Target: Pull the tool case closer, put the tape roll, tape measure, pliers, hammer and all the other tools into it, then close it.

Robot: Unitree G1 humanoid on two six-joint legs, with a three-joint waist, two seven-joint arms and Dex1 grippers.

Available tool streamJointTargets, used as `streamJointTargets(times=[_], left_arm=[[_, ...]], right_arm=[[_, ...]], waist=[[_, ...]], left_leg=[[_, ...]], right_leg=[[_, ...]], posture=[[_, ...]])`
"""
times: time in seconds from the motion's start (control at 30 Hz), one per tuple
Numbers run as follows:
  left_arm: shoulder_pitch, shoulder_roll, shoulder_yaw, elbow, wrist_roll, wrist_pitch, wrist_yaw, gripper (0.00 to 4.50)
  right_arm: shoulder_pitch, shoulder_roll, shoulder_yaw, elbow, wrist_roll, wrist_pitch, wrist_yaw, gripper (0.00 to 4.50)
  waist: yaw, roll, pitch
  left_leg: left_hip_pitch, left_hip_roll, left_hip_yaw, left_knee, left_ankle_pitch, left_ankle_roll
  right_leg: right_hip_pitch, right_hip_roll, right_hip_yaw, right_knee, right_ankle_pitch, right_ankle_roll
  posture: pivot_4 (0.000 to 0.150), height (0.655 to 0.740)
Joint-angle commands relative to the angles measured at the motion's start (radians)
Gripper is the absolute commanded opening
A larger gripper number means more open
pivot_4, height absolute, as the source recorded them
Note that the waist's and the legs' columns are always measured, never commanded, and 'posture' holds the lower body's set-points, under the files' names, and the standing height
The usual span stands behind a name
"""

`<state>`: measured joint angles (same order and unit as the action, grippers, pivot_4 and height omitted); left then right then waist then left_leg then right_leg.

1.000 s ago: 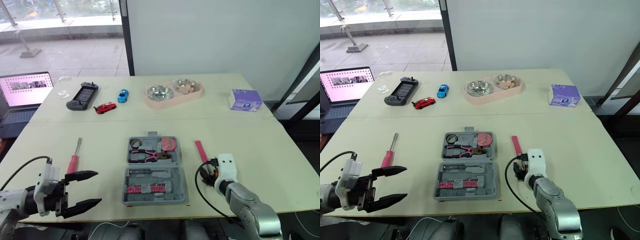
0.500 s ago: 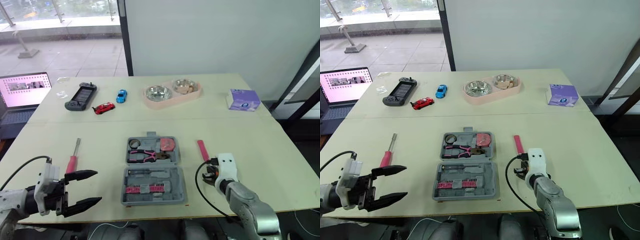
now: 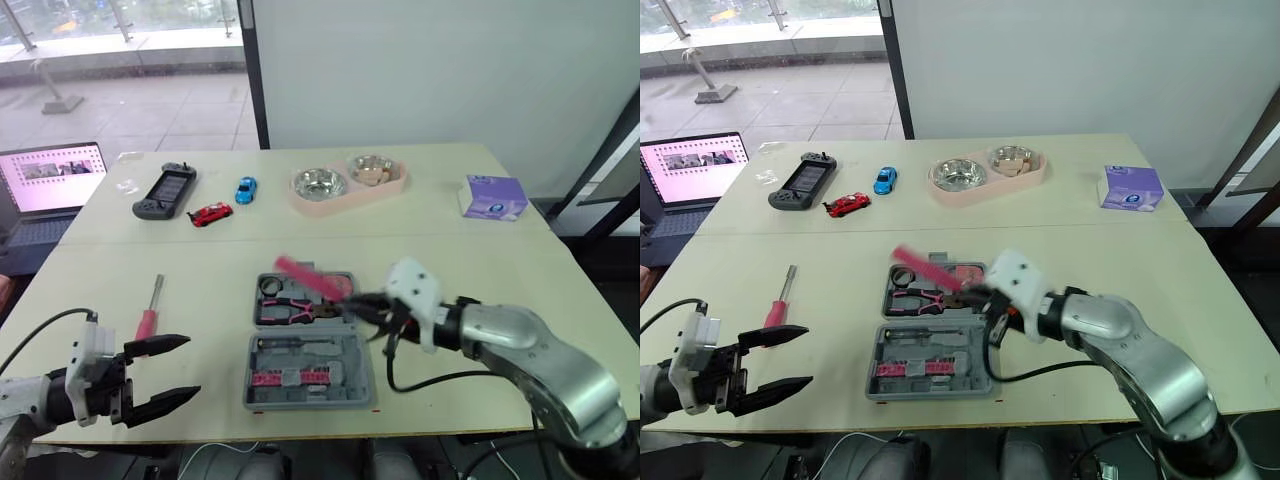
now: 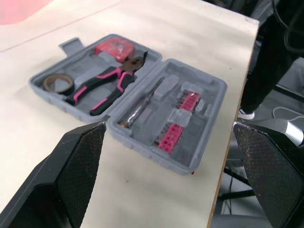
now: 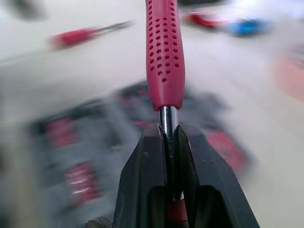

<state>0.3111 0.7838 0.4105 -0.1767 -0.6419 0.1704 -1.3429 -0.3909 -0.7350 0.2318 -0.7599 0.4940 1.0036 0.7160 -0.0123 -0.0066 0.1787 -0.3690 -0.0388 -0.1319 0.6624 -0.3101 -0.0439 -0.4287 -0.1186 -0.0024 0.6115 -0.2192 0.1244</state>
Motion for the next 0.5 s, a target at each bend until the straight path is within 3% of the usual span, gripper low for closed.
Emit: streamJointTargets(times=[0.03, 0.2, 0.5], left_arm=[[0.011, 0.012, 0.02, -0.022, 0.0, -0.001, 0.002, 4.5], [0.037, 0.016, 0.027, -0.034, 0.009, -0.013, -0.003, 4.5], [0.075, -0.001, 0.019, -0.074, 0.02, -0.022, 0.013, 4.5]], right_arm=[[-0.154, -0.029, 0.112, 0.039, 0.019, 0.135, 0.054, 0.02], [-0.339, 0.002, 0.229, 0.075, 0.063, 0.354, 0.05, 0.02], [-0.57, 0.063, 0.452, 0.199, 0.035, 0.467, 0.027, 0.02]], waist=[[-0.001, 0.0, 0.0], [-0.002, 0.0, 0.0], [-0.004, 0.001, 0.001]], left_leg=[[-0.001, 0.0, 0.0, 0.001, 0.0, 0.0], [-0.003, 0.0, 0.0, 0.001, 0.0, 0.0], [-0.005, 0.0, 0.001, 0.0, 0.0, 0.0]], right_leg=[[-0.001, 0.0, 0.0, 0.0, 0.0, 0.0], [-0.004, 0.0, 0.0, 0.0, 0.001, -0.001], [-0.007, 0.0, 0.0, 0.001, 0.002, -0.002]], posture=[[0.15, 0.7239], [0.15, 0.7239], [0.15, 0.7239]])
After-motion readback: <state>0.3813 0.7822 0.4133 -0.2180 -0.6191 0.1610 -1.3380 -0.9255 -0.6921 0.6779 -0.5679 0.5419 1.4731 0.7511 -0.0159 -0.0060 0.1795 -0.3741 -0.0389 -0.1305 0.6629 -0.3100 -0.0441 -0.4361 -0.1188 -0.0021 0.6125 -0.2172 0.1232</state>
